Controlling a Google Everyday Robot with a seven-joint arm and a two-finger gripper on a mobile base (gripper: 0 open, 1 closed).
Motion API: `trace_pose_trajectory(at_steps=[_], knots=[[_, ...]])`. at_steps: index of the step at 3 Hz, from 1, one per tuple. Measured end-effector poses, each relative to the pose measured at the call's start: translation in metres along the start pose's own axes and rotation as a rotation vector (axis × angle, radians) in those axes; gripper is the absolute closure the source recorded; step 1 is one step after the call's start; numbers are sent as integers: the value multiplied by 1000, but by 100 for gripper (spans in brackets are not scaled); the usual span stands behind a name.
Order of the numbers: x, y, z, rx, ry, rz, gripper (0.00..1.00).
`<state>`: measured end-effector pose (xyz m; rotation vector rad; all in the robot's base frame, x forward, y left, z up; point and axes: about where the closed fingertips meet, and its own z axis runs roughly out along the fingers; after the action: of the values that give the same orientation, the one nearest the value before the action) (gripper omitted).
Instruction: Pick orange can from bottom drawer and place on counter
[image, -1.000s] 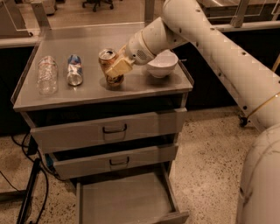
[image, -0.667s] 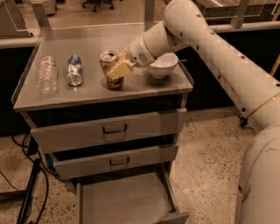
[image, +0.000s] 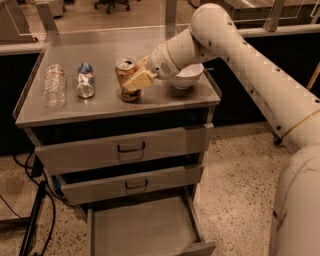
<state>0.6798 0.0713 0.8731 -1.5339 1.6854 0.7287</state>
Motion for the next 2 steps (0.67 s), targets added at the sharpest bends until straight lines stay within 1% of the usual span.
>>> trace_pose_trajectory(at_steps=[1, 2], knots=[[0, 0, 0, 0, 0, 0, 81], [0, 0, 0, 0, 0, 0, 58]])
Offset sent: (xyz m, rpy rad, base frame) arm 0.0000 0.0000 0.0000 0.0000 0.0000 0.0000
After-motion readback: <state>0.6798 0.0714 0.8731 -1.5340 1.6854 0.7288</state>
